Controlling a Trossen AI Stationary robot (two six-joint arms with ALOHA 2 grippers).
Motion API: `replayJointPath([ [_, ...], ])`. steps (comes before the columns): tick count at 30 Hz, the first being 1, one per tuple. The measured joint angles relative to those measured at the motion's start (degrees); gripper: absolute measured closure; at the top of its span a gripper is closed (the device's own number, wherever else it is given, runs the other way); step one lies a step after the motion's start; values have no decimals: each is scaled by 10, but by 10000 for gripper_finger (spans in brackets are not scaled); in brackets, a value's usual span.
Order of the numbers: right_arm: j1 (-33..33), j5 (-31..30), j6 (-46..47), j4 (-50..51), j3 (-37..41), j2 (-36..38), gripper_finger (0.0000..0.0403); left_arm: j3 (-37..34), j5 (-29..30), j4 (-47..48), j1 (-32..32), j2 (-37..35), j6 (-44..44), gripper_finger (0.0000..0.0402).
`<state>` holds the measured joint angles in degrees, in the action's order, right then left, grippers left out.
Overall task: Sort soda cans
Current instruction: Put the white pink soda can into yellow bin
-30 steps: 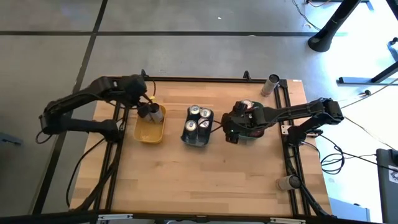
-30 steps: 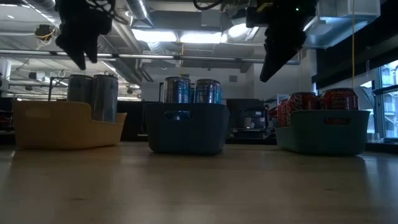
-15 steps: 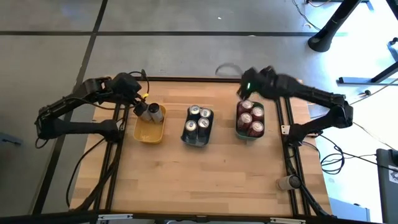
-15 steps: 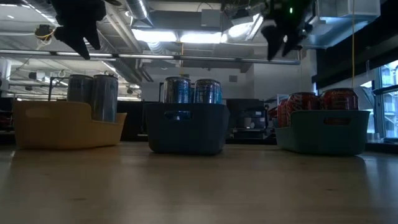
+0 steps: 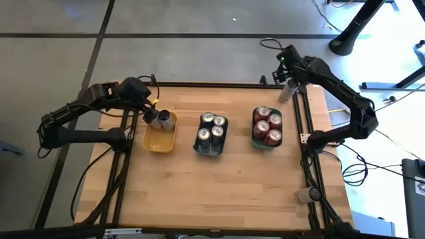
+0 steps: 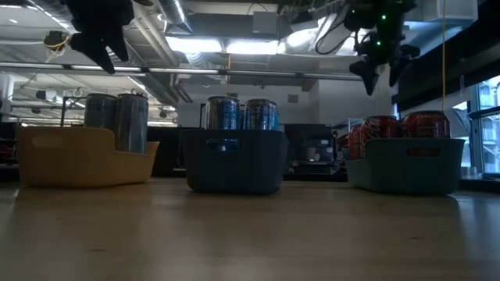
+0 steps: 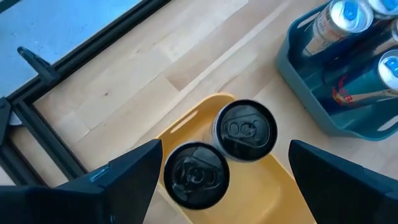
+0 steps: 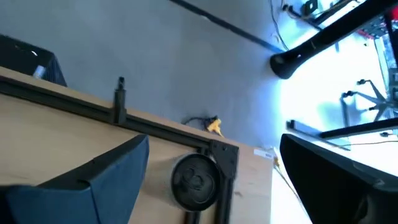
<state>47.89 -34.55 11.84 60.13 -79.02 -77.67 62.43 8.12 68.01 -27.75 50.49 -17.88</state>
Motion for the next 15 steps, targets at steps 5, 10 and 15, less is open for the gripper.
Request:
replayJointPath([
  [5, 25, 23, -1, 0, 0, -17, 42, 0, 0, -1, 0, 0, 1, 63],
  [10, 60, 67, -11, 2, 0, -53, 42, 0, 0, -1, 0, 0, 4, 63],
  [15, 87, 106, -5, 16, 0, -87, 42, 0, 0, 0, 0, 0, 3, 63],
])
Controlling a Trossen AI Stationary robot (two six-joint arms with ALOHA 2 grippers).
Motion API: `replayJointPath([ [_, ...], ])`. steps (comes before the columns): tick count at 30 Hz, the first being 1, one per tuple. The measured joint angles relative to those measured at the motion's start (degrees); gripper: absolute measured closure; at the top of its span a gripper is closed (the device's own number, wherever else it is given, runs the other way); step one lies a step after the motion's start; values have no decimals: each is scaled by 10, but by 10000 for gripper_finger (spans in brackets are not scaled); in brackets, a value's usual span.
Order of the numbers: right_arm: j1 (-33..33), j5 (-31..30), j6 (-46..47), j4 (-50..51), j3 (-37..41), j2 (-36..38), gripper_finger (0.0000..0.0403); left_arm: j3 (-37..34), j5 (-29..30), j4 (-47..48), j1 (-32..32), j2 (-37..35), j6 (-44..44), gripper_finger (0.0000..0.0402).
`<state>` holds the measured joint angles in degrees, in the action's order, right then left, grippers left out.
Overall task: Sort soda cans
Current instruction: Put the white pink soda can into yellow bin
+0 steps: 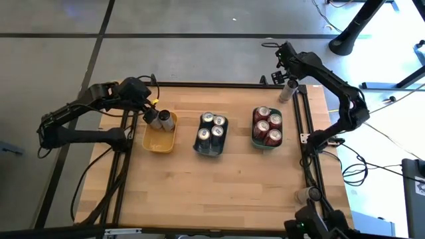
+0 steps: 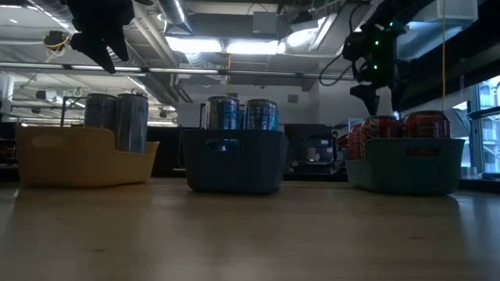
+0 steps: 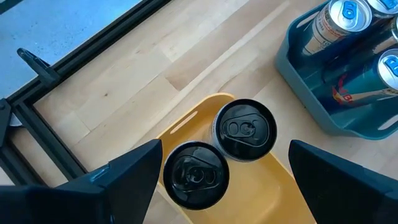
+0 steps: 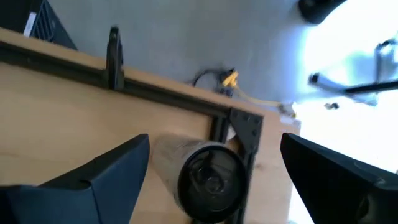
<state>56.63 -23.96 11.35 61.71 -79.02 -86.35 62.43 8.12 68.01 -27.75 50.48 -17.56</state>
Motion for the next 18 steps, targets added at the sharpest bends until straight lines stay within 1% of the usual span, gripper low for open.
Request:
replayJointPath([
  [5, 9, 26, 5, 12, 0, -22, 42, 0, 0, 0, 0, 0, 1, 63],
  [18, 8, 9, 3, 44, 0, -76, 43, 0, 0, 0, 0, 0, 2, 63],
])
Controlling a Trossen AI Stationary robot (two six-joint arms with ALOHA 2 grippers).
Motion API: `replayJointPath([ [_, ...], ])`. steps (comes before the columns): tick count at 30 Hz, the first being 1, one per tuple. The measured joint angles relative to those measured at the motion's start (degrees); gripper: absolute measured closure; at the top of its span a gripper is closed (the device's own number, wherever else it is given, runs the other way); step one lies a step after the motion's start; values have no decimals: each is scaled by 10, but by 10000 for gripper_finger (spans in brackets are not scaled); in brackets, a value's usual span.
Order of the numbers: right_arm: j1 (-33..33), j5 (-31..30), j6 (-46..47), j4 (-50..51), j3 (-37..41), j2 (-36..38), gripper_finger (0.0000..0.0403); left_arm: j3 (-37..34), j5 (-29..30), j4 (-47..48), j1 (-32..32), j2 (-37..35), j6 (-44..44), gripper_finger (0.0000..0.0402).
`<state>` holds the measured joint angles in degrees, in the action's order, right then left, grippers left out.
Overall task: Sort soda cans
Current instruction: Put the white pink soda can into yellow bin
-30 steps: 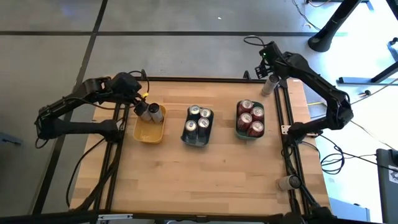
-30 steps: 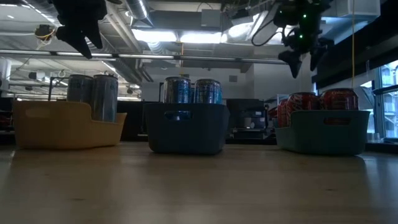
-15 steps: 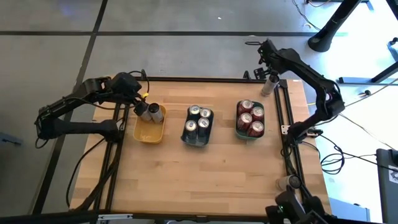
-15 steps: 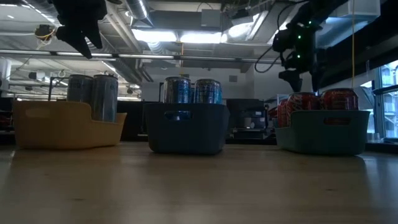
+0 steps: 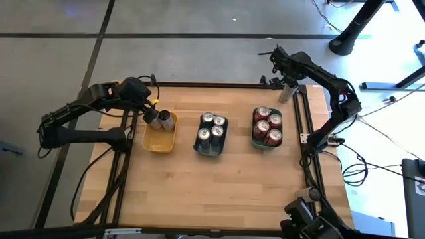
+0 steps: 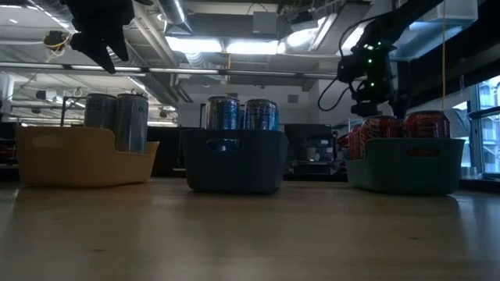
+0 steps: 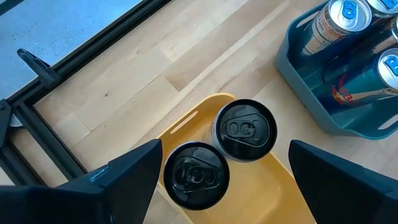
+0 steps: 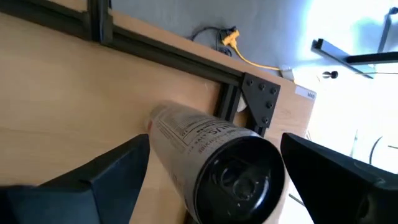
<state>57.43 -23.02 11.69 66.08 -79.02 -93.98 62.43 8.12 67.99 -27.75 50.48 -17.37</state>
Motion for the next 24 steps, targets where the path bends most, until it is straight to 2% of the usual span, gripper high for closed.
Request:
replayJointPath([
  [8, 0, -5, -2, 19, -1, -27, 43, 0, 0, 0, 0, 0, 0, 63],
  [20, 0, 44, -17, 51, 0, -47, 43, 0, 0, -1, 0, 0, 0, 63],
  [24, 0, 46, -27, 56, 0, -47, 64, 0, 0, -1, 0, 0, 0, 63],
])
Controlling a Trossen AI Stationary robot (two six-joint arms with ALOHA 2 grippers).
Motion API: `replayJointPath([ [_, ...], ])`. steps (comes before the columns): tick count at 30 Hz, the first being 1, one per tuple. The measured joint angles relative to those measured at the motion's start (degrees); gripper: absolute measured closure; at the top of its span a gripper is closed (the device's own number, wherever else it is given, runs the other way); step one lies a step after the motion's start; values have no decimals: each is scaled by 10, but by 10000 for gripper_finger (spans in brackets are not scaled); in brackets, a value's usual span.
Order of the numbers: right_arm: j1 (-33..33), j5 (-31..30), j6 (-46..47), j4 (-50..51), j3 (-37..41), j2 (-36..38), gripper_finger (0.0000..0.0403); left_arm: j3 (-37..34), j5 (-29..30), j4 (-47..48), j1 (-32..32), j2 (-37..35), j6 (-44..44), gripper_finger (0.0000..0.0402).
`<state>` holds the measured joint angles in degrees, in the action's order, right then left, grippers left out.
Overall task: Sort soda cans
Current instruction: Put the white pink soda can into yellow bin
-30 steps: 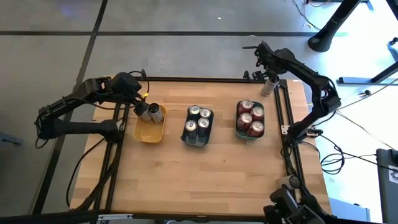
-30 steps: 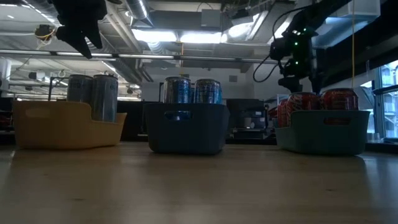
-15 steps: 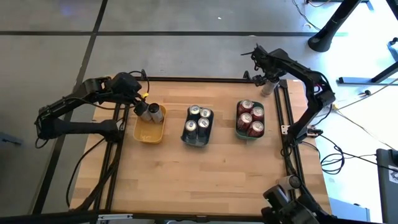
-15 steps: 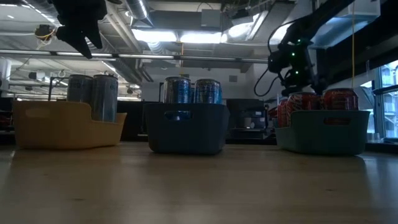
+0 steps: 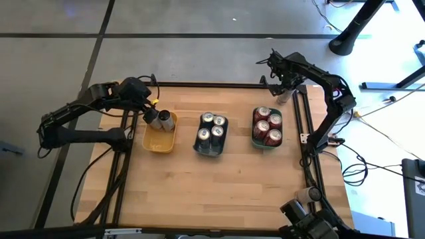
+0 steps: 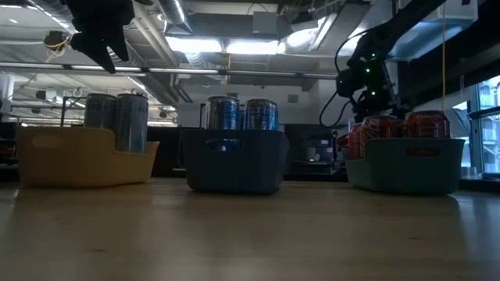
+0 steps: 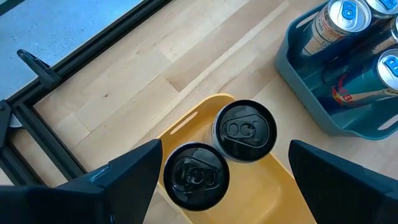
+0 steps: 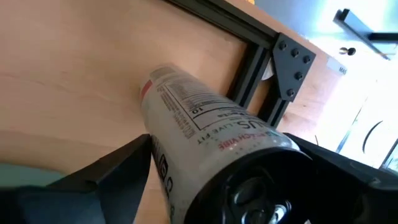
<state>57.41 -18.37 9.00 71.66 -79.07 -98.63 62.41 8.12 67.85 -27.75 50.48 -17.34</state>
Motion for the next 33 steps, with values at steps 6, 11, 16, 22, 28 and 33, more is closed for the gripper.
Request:
replayJointPath([
  [6, -1, 0, -10, 0, -2, 3, 127, 0, 0, 0, 0, 0, 0, 63],
  [11, -2, 2, -25, -10, 0, 12, 138, 0, 0, -3, 0, 0, 0, 63],
  [16, -13, 5, -35, -26, -11, 40, 133, 0, 0, -3, 0, 0, -12, 63],
  [22, -52, 13, -49, -24, -59, 70, 145, -1, 0, -14, 0, 5, 4, 63],
  [28, -124, 26, -49, -35, -123, 88, 144, -2, -2, -48, 7, 9, 45, 72],
  [33, -208, 70, -43, -74, -160, 96, 146, -2, -27, -138, 37, 9, 71, 103],
])
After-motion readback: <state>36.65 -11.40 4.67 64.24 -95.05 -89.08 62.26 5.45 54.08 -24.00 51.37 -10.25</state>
